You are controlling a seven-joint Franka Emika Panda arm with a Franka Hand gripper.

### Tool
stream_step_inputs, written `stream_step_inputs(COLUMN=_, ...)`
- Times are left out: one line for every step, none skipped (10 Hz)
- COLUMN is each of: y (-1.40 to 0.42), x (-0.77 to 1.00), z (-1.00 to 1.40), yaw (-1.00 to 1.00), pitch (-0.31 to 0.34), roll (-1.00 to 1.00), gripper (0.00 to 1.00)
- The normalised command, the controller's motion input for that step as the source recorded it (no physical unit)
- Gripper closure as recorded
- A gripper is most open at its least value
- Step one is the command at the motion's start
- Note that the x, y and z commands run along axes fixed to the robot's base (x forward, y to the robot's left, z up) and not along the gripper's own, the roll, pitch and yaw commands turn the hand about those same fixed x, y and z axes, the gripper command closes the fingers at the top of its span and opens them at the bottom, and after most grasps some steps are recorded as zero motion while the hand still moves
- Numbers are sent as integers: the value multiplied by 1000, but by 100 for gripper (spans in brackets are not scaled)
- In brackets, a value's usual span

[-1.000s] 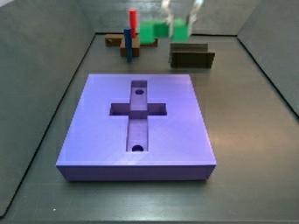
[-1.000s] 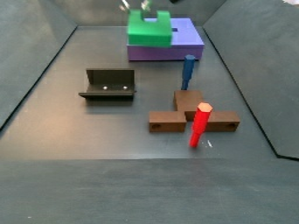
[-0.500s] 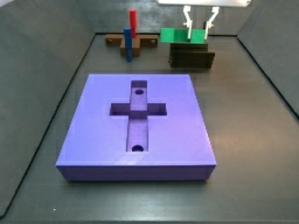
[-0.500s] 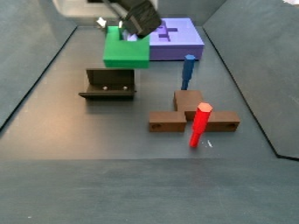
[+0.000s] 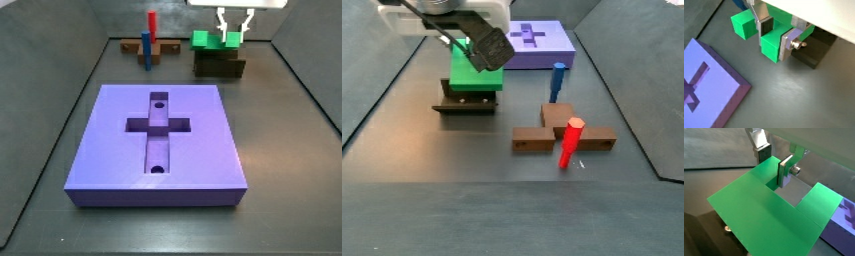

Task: Pick up the green object. Move up. Place the green object on the fixture. Regrasp the green object. Move to above the board. Insert the green object.
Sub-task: Place the green object on the fixture.

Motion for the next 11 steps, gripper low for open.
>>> stream_step_inputs(y=363, x=591, z=0, yaw=0, pitch=-71, roll=-551, gripper=100)
stream_step_inputs(y=326, x=291, z=-217, yaw=-51, pitch=-120, roll=-669, gripper=100)
stream_step_inputs(y=151, x=249, z=-406, yaw=-86, pitch=-134, roll=-423, gripper=100)
stream_step_inputs(y=77, x=229, z=-431, yaw=-134, pitch=-134, roll=-286, gripper=100)
stream_step_inputs(y=0, x=151, z=-274, yaw=-189, pitch=0, roll=-86, gripper=100)
stream_step_inputs(y=0, x=134, z=-183, yaw=-217, pitch=46, roll=0, gripper=100)
stream_step_inputs(y=0, x=80, z=-157, yaw=-240, pitch=49, roll=11, gripper=100)
stream_step_inputs(y=6, x=-17, z=-177, yaw=-111, pitch=0, roll=0, gripper=100)
stream_step_inputs(y=0, x=0, z=-17, yaw=0, pitch=54, roll=80, gripper=100)
stream_step_inputs(y=0, x=0, z=0, yaw=0, pitch=0, roll=0, gripper=100)
stream_step_inputs(y=0, x=0, z=0, yaw=0, pitch=0, roll=0, gripper=0)
